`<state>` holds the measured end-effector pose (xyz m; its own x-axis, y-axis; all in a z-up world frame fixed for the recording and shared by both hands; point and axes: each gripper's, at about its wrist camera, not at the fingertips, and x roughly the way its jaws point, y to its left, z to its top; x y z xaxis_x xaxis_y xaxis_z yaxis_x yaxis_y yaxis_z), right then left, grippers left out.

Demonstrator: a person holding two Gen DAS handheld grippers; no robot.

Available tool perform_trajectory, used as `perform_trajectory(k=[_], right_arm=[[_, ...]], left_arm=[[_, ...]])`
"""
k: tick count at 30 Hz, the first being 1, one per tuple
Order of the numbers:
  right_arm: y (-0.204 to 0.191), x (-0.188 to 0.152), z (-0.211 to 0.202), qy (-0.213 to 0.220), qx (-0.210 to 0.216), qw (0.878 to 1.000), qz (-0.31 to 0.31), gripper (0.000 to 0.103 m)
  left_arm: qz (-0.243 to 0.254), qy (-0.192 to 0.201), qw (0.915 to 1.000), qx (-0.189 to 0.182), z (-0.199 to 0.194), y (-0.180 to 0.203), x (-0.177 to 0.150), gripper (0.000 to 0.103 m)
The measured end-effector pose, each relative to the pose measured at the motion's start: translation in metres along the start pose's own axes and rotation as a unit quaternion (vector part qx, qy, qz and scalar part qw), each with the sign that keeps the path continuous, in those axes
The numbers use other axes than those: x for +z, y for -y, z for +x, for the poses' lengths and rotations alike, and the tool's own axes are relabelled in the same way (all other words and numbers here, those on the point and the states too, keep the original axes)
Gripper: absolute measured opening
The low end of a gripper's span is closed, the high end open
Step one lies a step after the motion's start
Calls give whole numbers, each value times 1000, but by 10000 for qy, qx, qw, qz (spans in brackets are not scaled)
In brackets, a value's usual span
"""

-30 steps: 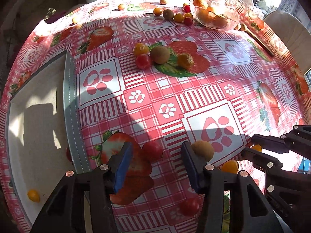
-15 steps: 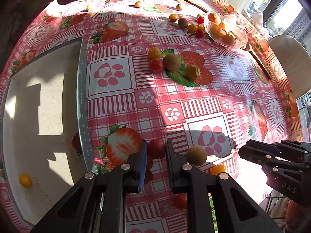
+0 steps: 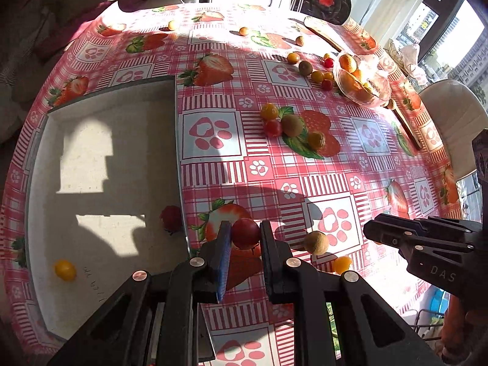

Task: Organize fruits
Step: 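Carry both tomatoes over the white tray and open both tools to release them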

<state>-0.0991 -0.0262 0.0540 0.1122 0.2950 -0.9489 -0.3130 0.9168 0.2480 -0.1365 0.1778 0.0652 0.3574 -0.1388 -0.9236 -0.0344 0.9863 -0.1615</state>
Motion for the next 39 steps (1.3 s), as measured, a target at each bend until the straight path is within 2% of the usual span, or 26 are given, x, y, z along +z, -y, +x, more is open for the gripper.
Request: perform_trajectory(k=[11,26,34,39], right_arm=[[-68,13,10,-1,265,9982,-537,21],[-188,24,52,-340,756,9852,-1501,21],[-214,21,83,-581,693,9813,-1700,21],[-219,21,100,-673,570,9804,-1763,21]], left_arm=[[-608,171,9973,362,-28,-67,-26,20],[-1418,152,9851,962,-37,-144,-73,20],[-1591,33,9806,1143,-26,-160,-86,20],[-1522,-13,9808,1220,-18,-160,-84,20]])
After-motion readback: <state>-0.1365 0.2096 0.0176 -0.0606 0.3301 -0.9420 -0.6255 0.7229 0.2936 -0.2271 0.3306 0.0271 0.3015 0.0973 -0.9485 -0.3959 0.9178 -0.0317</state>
